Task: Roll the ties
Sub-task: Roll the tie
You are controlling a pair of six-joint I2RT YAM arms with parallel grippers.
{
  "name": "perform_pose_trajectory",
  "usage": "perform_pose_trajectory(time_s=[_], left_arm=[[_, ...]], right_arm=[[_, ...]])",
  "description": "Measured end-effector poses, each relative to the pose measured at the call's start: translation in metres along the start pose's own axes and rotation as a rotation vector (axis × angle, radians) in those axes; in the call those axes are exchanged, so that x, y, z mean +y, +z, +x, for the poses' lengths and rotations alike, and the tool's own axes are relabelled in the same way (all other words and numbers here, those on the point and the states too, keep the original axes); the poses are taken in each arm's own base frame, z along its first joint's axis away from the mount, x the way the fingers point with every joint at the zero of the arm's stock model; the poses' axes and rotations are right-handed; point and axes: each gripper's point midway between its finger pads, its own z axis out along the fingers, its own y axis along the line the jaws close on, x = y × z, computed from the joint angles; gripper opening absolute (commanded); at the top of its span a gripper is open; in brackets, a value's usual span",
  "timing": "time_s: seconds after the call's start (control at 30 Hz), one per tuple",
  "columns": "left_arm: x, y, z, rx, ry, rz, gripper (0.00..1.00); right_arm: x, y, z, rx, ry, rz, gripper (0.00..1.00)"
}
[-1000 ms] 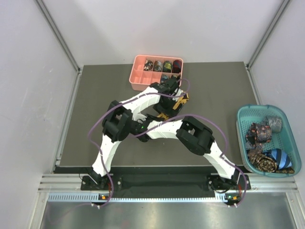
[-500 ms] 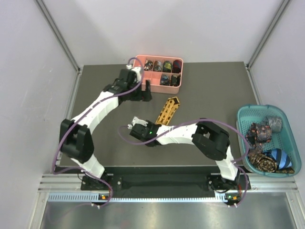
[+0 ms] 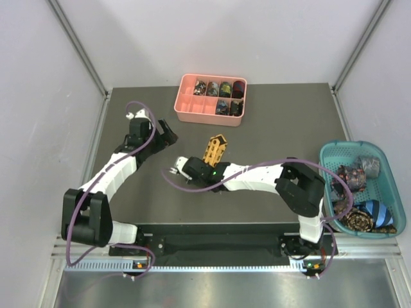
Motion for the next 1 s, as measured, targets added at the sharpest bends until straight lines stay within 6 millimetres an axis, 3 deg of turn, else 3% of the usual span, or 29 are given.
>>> perform_pose_trajectory(time_s=[0.57, 1.0], left_arm=[[0.028, -0.004, 0.060, 0.082, -0.035, 0.007, 0.98], [-0.036, -0.015, 0.121, 0.130, 0.351, 0.150, 0.99]], right_arm=[[-0.010, 0.008, -0.014, -0.070, 0.241, -0.617, 0.04], [-0.021, 0.018, -0.015, -0.061, 0.481, -1.028, 0.04]])
